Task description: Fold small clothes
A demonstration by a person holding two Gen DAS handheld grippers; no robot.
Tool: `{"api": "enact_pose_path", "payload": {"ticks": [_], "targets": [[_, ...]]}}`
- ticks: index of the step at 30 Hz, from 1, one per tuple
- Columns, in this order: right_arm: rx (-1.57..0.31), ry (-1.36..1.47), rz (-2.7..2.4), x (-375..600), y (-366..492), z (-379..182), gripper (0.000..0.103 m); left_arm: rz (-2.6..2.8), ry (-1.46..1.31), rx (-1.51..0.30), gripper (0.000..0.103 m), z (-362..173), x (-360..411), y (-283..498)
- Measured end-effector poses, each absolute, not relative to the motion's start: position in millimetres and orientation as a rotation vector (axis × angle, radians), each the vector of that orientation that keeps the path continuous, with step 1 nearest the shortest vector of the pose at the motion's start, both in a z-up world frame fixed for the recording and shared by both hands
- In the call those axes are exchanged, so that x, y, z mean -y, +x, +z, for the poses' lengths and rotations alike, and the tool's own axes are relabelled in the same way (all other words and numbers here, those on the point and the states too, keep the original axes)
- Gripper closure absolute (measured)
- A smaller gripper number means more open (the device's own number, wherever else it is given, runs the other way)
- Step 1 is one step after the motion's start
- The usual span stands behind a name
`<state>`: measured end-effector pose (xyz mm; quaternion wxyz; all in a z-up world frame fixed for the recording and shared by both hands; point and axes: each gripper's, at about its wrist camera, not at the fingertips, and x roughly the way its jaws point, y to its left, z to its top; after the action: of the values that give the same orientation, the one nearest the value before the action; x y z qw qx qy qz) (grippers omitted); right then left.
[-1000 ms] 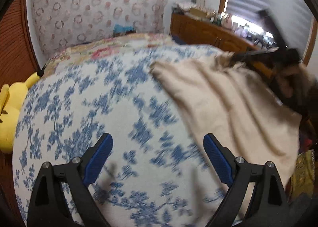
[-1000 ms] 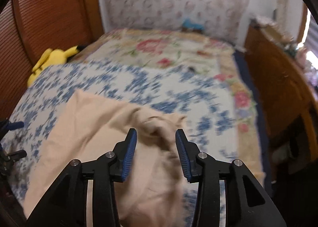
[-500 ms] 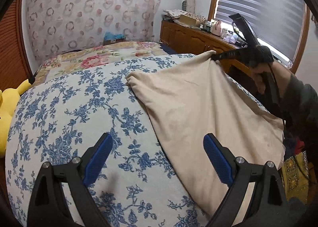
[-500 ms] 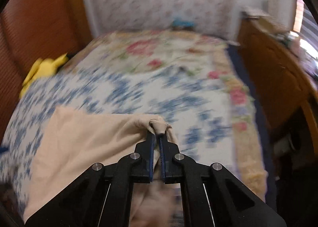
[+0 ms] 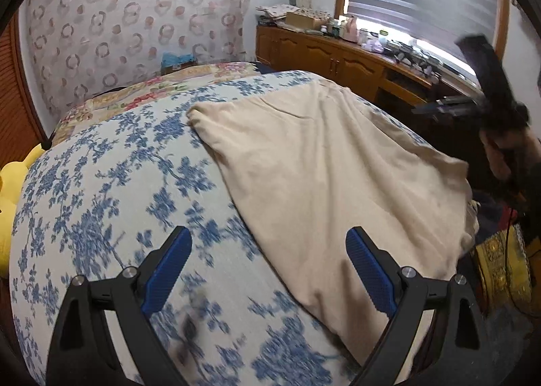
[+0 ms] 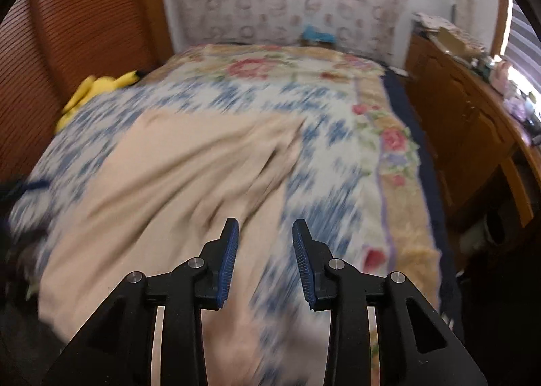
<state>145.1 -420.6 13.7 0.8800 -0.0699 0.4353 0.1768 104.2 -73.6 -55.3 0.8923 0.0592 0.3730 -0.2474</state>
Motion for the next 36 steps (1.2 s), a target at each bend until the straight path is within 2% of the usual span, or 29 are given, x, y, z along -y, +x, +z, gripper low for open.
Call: {"api": "enact_pose_path", "payload": {"ticks": [10, 13, 16, 20, 25, 30, 32, 36], "targets": [[-0.944, -0.104, 0.34, 424.6, 80.1, -19.6, 0.068, -0.54, 0.149, -0.816, 0.009, -65.0, 75.7, 69.2], [-0.917, -0.063, 0.376, 430.6, 74.5, -15.5, 0.1, -0.541, 0.134, -0.829, 0.009, -68.0, 72.5, 63.9], [-0.867, -0.039, 0.401, 434.8, 60.3, 5.6, 0.101, -0.532, 0.114, -0.839, 0.009, -67.4, 67.7, 59.7], [-0.836, -0.054, 0.351, 449.4, 35.9, 31.0, 0.101, -0.534, 0.089, -0.83, 0.009, -63.1, 61.4, 53.0], [-0.943, -0.031, 0.326, 454.9, 34.8, -1.6, 0.1, -0.542, 0.063, -0.833, 0.009, -65.2, 58.0, 49.7], [-0.952, -0.093, 0.297, 451.2, 34.0, -9.6, 0.098, -0.554, 0.066, -0.853, 0.009, -70.6, 63.3, 45.5], [-0.938, -0.083, 0.275, 456.2, 34.0, -7.1, 0.085, -0.569, 0.063, -0.854, 0.009, -72.0, 66.8, 42.2], [-0.92, -0.069, 0.263, 460.7, 33.2, -4.8, 0.075, -0.586, 0.055, -0.858, 0.01, -74.0, 71.8, 38.5]]}}
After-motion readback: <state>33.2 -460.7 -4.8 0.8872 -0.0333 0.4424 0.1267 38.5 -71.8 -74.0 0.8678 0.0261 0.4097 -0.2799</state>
